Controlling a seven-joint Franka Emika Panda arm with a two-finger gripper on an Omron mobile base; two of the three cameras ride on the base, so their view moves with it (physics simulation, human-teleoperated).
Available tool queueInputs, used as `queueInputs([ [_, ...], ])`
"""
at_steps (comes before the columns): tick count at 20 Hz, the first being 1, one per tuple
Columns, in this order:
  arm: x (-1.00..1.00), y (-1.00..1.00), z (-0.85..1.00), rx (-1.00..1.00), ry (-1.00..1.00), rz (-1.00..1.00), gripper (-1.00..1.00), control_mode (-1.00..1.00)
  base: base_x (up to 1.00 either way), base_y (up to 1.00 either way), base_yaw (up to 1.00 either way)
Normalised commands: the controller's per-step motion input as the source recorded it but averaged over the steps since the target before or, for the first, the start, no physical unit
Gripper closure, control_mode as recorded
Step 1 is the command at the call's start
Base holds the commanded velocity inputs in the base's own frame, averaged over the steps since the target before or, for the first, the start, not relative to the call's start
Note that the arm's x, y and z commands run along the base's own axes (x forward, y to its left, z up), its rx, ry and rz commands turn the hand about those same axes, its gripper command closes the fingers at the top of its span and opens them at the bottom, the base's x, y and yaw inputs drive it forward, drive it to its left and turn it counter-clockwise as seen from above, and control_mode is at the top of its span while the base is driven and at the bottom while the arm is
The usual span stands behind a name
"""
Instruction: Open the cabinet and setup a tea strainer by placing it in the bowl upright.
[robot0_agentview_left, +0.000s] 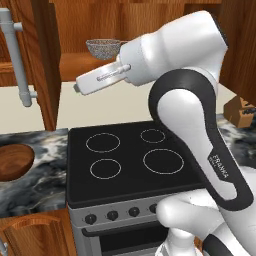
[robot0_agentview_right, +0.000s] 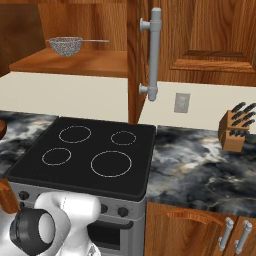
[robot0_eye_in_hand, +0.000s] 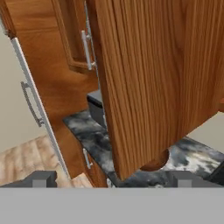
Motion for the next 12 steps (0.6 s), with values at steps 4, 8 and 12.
queueInputs([
  [4, 0.00, -0.71, 0.00, -0.22, 0.00, -0.15, -1.00, -1.00, 0.00, 0.00, 0.00],
  [8, 0.00, -0.66, -0.04, -0.31, -0.02, -0.15, -1.00, -1.00, 0.00, 0.00, 0.00],
  [12, 0.00, -0.65, -0.08, -0.38, -0.03, -0.14, -1.00, -1.00, 0.00, 0.00, 0.00],
])
